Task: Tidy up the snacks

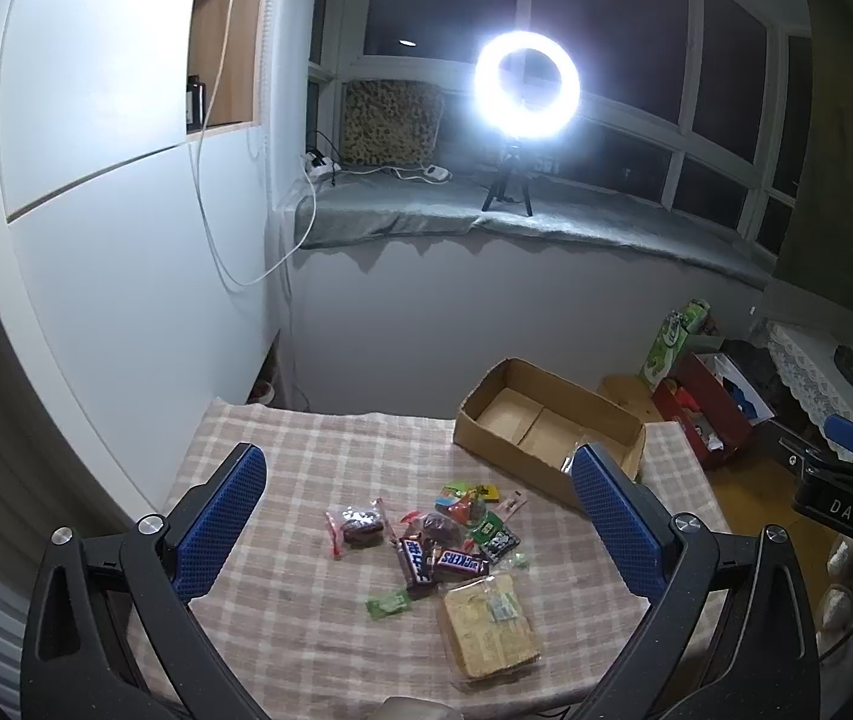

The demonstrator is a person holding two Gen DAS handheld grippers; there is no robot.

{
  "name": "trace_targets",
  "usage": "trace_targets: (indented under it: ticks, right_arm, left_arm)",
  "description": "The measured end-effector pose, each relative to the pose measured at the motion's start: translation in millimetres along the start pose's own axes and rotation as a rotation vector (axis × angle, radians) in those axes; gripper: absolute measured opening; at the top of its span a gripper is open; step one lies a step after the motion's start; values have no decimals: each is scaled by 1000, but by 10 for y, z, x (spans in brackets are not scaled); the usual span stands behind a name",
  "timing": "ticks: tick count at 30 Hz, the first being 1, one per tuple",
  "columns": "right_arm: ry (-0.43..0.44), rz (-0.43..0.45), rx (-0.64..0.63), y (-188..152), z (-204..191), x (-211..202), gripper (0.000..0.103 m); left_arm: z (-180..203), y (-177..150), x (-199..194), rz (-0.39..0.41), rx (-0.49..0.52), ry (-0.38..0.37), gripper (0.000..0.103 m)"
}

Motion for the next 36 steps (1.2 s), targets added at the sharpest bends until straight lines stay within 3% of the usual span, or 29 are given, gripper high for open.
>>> trace_targets:
  ticks: [36]
  right_arm:
    - [0,-7,-3,-11,2,9,101]
  left_arm:
    - [33,-54,-12,-6,-8,-13,102]
Point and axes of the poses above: each gripper's, at about its wrist camera, not at the fingertips, and x roughly the way its jaws point, z to its right, y to its top, the point moved 3 cm from there along x, roughly the way its jaws point, and after that the axes turned 3 degrees about -x, right-handed, at the moved point
